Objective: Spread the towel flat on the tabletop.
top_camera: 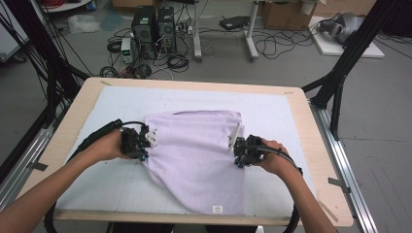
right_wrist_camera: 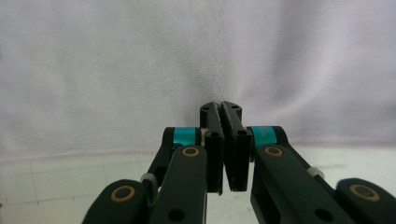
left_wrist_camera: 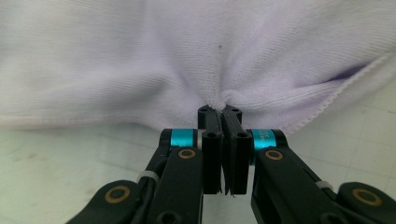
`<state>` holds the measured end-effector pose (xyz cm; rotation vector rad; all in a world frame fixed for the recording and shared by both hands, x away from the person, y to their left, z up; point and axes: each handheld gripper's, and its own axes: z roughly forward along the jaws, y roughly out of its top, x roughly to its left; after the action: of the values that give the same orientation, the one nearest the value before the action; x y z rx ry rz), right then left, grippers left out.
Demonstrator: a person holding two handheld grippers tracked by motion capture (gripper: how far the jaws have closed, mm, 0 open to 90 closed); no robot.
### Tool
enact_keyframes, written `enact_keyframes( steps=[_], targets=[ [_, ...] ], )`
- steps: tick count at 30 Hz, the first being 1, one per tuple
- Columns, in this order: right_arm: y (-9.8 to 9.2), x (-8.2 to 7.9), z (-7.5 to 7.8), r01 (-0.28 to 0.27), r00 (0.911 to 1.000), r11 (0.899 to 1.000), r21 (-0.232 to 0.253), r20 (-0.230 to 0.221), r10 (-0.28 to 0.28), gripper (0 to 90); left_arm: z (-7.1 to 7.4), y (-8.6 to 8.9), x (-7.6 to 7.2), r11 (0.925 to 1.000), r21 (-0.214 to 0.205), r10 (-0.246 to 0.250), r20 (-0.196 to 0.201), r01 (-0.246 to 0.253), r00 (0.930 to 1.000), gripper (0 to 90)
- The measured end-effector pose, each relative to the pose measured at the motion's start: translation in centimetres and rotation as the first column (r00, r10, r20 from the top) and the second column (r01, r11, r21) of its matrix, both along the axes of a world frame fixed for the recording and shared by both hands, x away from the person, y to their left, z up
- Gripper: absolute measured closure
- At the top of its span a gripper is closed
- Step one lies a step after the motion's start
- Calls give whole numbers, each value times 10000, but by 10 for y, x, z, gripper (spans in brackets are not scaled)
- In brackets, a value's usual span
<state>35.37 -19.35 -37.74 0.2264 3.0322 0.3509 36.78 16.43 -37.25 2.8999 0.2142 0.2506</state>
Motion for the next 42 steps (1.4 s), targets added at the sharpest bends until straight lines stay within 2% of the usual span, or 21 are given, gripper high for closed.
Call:
enact_keyframes(
  steps=[2,4,6,8,9,11,12,14,15,17,18,19,22,24,26,30,33,34,37,39,42],
  targets=[
    [-6,5,10,216,9983,9992,348,530,-234,882,9,3,7,9998,-89,163,532,-159,9984,867],
    [-11,12,21,550,9913,9961,691,1154,-627,882,18,5,16,9985,-311,477,1022,-447,9936,867],
    [-17,20,31,1082,9747,9879,1109,1837,-1274,882,24,8,26,9958,-473,854,1587,-788,9836,867],
    [-21,28,37,1623,9513,9767,1406,2405,-1927,882,27,10,38,9923,-631,1174,2011,-1068,9725,867],
    [-21,33,38,1835,9412,9712,1517,2579,-2181,882,27,11,44,9893,-736,1390,2106,-1261,9676,867],
    [-20,42,36,2233,9207,9611,1627,2885,-2627,873,23,11,52,9856,-926,1582,2128,-1413,9642,848],
    [-19,46,32,2353,9191,9591,1573,2848,-2722,844,20,10,56,9833,-919,1733,2093,-1571,9624,787],
    [-15,53,22,2521,9184,9589,1304,2800,-2796,703,15,11,58,9794,-877,1958,1895,-1820,9622,576],
    [-15,54,19,2493,9229,9608,1210,2710,-2736,676,15,12,57,9796,-836,1958,1871,-1830,9626,540],
    [-15,53,17,2457,9324,9602,1332,2382,-2717,593,19,15,52,9794,-1109,1863,1747,-1687,9668,450],
    [-15,51,19,2449,9307,9594,1402,2435,-2731,552,21,17,48,9813,-1268,1659,1761,-1448,9703,443],
    [-16,48,21,2341,9354,9603,1517,2341,-2650,549,23,18,42,9808,-1483,1513,1693,-1266,9739,440],
    [-18,34,26,1587,9661,9688,1905,1723,-1921,528,25,18,22,9831,-1732,853,1495,-588,9851,434],
    [-17,24,25,1055,9807,9796,1709,1452,-1310,528,23,15,8,9859,-1658,429,1323,-206,9903,434],
    [-14,14,22,478,9903,9900,1326,1228,-643,533,19,10,-2,9882,-1530,152,1068,14,9942,436],
    [-6,3,9,-54,9966,9991,413,829,19,558,6,-3,-9,9933,-1156,129,554,-64,9984,453],
    [0,-3,-3,-278,9980,9988,-396,561,300,580,-9,-10,-10,9971,-730,219,103,-211,9997,467],
    [2,-4,-8,-391,9983,9972,-634,405,417,590,-12,-11,-10,9970,-724,295,32,-292,9996,470],
    [4,-3,-15,-491,9984,9942,-961,226,515,607,-21,-14,-6,9950,-683,697,-468,-728,9965,489],
    [5,0,-18,-420,9991,9950,-905,56,427,621,-24,-15,-1,9909,-760,1049,-778,-1108,9914,509],
    [7,6,-22,-417,9991,9948,-931,-134,406,636,-28,-19,3,9916,-419,1170,-1079,-1221,9873,539]
  ],
)
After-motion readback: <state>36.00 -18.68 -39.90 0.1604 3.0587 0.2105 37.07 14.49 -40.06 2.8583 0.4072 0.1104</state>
